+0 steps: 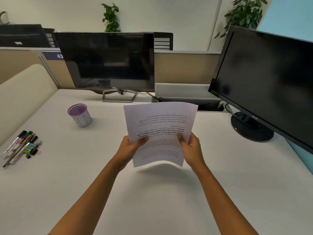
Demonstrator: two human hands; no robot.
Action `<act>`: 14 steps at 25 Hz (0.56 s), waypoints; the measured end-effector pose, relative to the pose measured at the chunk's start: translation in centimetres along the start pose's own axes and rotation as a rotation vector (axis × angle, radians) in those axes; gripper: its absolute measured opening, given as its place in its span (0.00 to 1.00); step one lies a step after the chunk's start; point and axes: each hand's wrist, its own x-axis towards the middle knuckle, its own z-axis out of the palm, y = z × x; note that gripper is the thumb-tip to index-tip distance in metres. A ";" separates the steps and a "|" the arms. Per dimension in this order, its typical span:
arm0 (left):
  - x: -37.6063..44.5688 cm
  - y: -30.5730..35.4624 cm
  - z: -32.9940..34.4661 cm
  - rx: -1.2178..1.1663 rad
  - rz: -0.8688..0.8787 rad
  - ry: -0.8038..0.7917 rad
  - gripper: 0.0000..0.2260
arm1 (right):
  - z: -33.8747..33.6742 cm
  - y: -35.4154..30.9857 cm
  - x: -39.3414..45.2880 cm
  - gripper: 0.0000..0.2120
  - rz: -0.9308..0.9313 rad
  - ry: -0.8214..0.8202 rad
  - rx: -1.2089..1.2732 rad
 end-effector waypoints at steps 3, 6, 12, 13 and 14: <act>-0.2 0.4 0.0 -0.007 0.043 0.032 0.14 | 0.0 0.4 -0.1 0.09 -0.023 -0.023 -0.005; -0.6 -0.1 0.3 0.005 0.025 0.037 0.15 | -0.2 1.8 -0.4 0.10 0.013 -0.061 -0.021; 0.0 0.2 0.3 0.037 0.046 0.007 0.17 | -0.7 2.5 -0.3 0.11 0.018 -0.065 0.007; 0.0 0.1 0.3 0.039 0.040 0.011 0.16 | -0.8 2.6 -0.3 0.11 0.026 -0.071 0.010; -0.1 -0.2 0.3 0.039 0.035 0.018 0.17 | -0.8 2.8 -0.3 0.10 0.037 -0.084 0.006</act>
